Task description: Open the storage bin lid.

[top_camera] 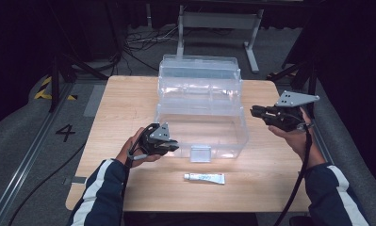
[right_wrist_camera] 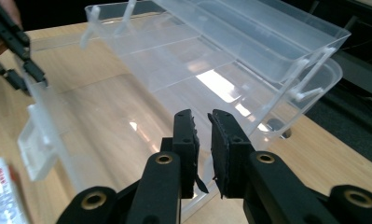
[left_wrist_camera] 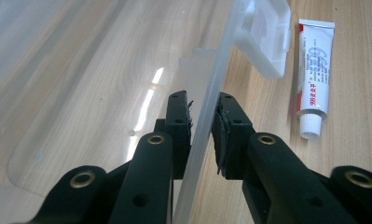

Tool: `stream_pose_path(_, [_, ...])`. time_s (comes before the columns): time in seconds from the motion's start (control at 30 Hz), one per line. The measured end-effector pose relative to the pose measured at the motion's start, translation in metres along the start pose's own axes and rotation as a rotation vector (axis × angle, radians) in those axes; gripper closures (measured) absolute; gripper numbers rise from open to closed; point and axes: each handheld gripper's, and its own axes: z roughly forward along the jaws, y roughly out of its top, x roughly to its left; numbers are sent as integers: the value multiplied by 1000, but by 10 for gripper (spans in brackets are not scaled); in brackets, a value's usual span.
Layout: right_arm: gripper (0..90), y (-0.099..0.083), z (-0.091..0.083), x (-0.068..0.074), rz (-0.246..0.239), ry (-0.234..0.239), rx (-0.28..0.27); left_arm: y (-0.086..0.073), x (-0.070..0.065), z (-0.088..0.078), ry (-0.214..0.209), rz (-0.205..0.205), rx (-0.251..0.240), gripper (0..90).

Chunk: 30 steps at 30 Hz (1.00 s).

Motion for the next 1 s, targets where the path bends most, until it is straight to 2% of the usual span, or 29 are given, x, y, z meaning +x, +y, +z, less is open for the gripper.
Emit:
stream_pose_path(0.3, [757, -17, -2, 28, -28, 69, 30, 0, 0, 0, 3, -2, 3, 777])
stream_pose_path(0.53, [733, -27, 4, 53, -60, 134, 61, 0, 0, 0, 2, 1, 4, 777])
stream_pose_path(0.57, [733, -27, 4, 53, -60, 134, 61, 0, 0, 0, 2, 2, 5, 777])
stream_pose_path(0.73, [715, -31, 16, 79, -102, 211, 109, 0, 0, 0, 4, 2, 6, 777])
stream_pose_path(0.83, [708, -34, 26, 90, -128, 246, 136, 0, 0, 0, 4, 2, 7, 777])
stream_pose_path(0.87, [708, -34, 26, 90, -128, 246, 136, 0, 0, 0, 4, 2, 7, 777])
stream_pose_path(1.0, [692, -40, 47, 108, -155, 310, 202, 1, -1, 0, 6, 7, 14, 777])
